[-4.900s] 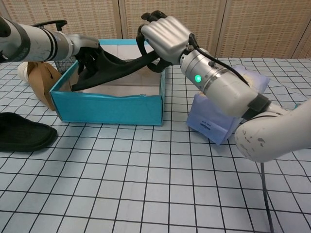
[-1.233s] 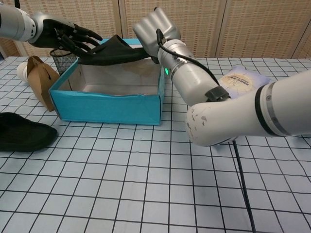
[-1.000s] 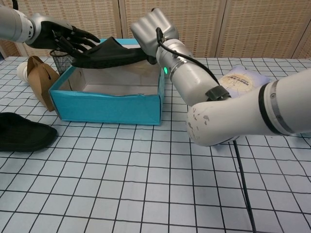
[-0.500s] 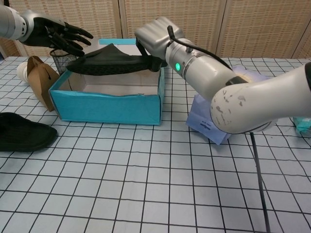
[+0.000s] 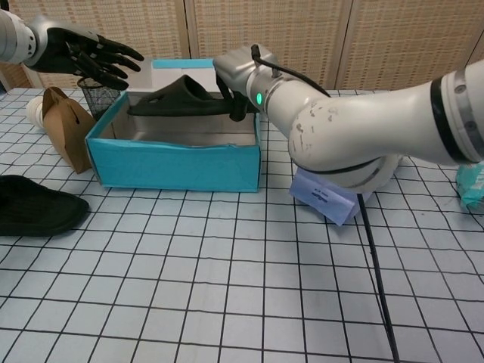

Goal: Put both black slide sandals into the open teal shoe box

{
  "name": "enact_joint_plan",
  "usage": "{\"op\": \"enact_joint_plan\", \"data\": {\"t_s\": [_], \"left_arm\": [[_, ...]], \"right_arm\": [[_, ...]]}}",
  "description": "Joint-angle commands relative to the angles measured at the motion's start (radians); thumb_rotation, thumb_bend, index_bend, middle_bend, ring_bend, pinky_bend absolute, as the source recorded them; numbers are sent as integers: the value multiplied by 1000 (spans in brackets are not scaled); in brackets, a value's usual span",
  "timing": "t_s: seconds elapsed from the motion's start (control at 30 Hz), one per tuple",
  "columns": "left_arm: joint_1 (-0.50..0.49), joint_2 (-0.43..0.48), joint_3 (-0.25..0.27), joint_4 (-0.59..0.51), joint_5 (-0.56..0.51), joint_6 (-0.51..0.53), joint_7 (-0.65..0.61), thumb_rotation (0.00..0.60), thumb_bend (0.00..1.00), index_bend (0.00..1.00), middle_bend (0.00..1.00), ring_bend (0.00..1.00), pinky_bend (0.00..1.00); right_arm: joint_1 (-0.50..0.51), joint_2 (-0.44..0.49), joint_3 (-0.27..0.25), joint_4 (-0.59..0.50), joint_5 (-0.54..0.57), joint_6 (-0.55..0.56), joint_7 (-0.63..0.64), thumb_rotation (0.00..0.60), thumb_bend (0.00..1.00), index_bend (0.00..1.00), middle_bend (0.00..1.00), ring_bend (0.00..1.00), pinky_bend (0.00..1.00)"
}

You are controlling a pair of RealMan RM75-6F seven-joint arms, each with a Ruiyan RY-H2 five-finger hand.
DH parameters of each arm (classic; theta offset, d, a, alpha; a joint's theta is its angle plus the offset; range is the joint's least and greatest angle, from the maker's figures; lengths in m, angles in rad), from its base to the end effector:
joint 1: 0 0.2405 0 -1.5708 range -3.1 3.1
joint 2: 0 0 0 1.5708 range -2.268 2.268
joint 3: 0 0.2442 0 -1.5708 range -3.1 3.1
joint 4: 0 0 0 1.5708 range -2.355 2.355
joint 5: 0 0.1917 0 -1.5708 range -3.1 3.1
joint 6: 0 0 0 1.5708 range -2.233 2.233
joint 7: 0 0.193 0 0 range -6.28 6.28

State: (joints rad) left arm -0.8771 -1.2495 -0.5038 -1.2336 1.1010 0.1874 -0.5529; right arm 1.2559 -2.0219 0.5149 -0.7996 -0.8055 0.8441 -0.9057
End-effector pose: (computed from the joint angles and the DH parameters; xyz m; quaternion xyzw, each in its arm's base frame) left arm -0.1404 0.4804 0.0825 -0.5846 -0.6557 -0.3776 0.2929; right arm 0.0226 -0.4771 -0.0735 0.7499 -0.2131 0.3171 0.5402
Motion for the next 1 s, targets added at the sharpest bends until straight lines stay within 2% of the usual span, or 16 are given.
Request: {"op": "enact_joint_plan", "data": {"t_s": [0.03,0.3,0.43,0.5,0.53,0.57,0.6,0.63,0.67,0.7,0.77,1.0], "left_arm": [[6,5,3,-4,4,5,-2,600,375,0,0,0,0],[7,11,5,-1,7,5,-15,600,379,0,0,0,0],[5,9,8,2,8,4,-18,600,379,0,0,0,0],[5,9,11,5,9,2,-19,600,378,0,0,0,0],[4,9,13,7,9,1,-20,600,379,0,0,0,0],[4,9,15,8,9,0,-20,600,379,0,0,0,0],[3,9,16,10,8,-1,-21,600,381,0,0,0,0],[3,9,17,11,8,-2,-21,600,382,0,0,0,0],[3,8,18,12,7,-1,-22,600,382,0,0,0,0],[3,8,18,13,6,-1,-23,600,382,0,0,0,0],[3,8,20,13,6,0,-24,600,383,0,0,0,0],[-16,6,30,30,-5,-10,-19,600,380,0,0,0,0]], "right_arm": [[23,6,5,-4,54,-67,-8,600,460,972,671,369,173],[29,43,-41,-30,91,-89,-31,600,460,970,671,355,171],[36,32,-74,-13,8,-37,30,600,444,939,671,352,172],[33,25,-97,5,-51,-11,74,600,404,800,659,339,172],[31,19,-107,18,-73,0,93,600,382,659,627,317,171],[30,16,-110,25,-77,2,101,600,359,449,561,271,169],[28,14,-109,27,-72,-2,104,600,348,317,512,238,164],[26,14,-104,25,-55,-11,98,600,330,126,421,173,142],[26,16,-98,19,-37,-21,87,600,316,31,340,118,111],[26,19,-92,12,-17,-26,72,600,304,0,266,68,74],[28,23,-82,-1,21,-16,28,600,284,0,162,11,21],[26,37,-93,-24,110,22,-123,600,211,0,14,0,0]]}}
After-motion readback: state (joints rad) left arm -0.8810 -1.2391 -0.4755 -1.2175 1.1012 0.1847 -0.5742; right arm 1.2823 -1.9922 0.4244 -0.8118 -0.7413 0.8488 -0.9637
